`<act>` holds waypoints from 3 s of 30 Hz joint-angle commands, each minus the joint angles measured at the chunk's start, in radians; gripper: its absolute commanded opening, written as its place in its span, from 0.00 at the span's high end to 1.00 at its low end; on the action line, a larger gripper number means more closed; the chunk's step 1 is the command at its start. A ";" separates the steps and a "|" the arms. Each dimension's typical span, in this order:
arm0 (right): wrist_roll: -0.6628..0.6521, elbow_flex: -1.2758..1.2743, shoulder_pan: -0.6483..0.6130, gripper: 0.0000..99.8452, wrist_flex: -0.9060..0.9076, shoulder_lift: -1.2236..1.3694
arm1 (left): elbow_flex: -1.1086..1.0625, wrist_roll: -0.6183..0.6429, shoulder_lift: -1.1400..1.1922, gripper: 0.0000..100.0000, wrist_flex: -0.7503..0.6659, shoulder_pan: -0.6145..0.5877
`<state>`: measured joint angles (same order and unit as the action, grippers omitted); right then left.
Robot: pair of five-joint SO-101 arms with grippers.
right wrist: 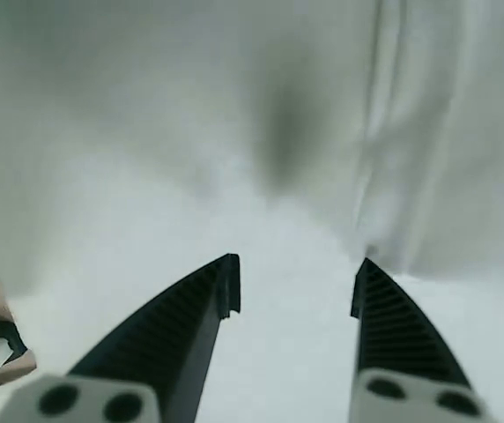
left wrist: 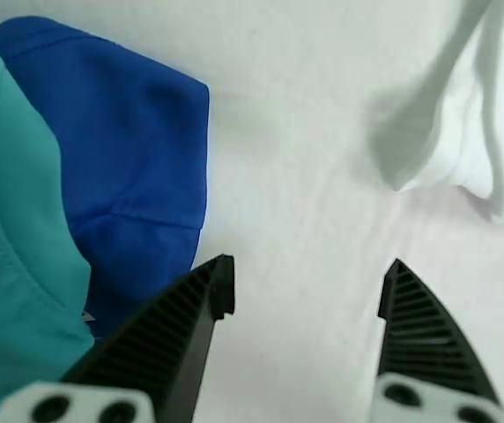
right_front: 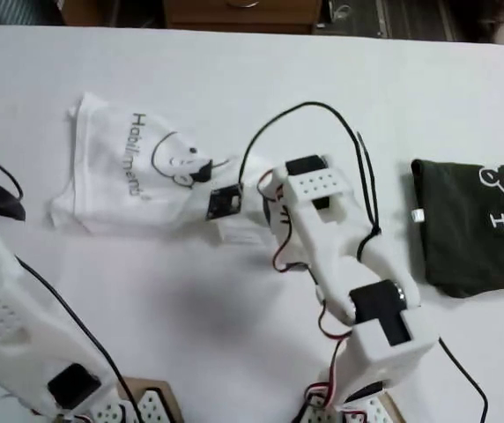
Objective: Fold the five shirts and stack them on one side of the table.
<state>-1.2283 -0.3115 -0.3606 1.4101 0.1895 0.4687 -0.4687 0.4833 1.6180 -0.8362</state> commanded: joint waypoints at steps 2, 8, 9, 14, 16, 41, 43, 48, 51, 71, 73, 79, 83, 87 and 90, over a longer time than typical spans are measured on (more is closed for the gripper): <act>-0.005 -0.002 -0.002 0.79 -0.058 0.028 | 0.033 -0.006 -0.003 0.71 0.005 0.015; -0.002 0.104 0.001 0.80 -0.096 0.097 | 0.033 -0.005 -0.003 0.71 0.009 0.015; -0.002 0.135 0.002 0.80 -0.091 0.114 | 0.033 -0.005 -0.003 0.71 0.011 0.015; 0.029 0.302 0.025 0.80 0.004 0.170 | 0.033 -0.005 -0.003 0.71 0.012 0.012; 0.028 0.348 0.041 0.80 0.035 0.188 | 0.033 -0.005 -0.003 0.71 0.012 0.011; 0.049 0.419 0.122 0.98 -0.111 0.372 | 0.033 -0.005 -0.005 0.71 0.014 0.012; 0.071 0.486 0.140 0.98 -0.059 0.361 | 0.033 -0.003 -0.005 0.71 0.014 0.014; 0.069 0.686 0.168 0.98 0.163 0.257 | 0.033 -0.002 -0.005 0.71 0.014 0.017; 0.069 0.755 0.162 0.98 0.275 0.166 | 0.033 -0.002 -0.003 0.71 0.014 0.032; 0.140 -0.175 -0.079 0.95 -0.249 -0.206 | 0.033 0.000 -0.003 0.71 0.012 0.069; 0.187 -0.164 -0.062 0.86 -0.272 -0.147 | 0.033 0.000 -0.003 0.71 0.012 0.069; 0.183 -0.092 -0.048 0.70 -0.214 -0.041 | 0.033 -0.002 -0.003 0.71 0.012 0.068; 0.183 -0.049 -0.025 0.70 -0.211 -0.033 | 0.033 -0.003 -0.003 0.71 0.012 0.066; 0.183 0.003 -0.001 0.70 -0.206 -0.035 | 0.033 -0.002 -0.003 0.71 0.012 0.069; 0.183 0.049 0.018 0.70 -0.162 -0.039 | 0.033 -0.002 -0.003 0.71 0.012 0.069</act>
<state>-1.0472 -0.3314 -0.3606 1.2121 0.1573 0.4687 -0.4687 0.4833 1.6210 -0.7810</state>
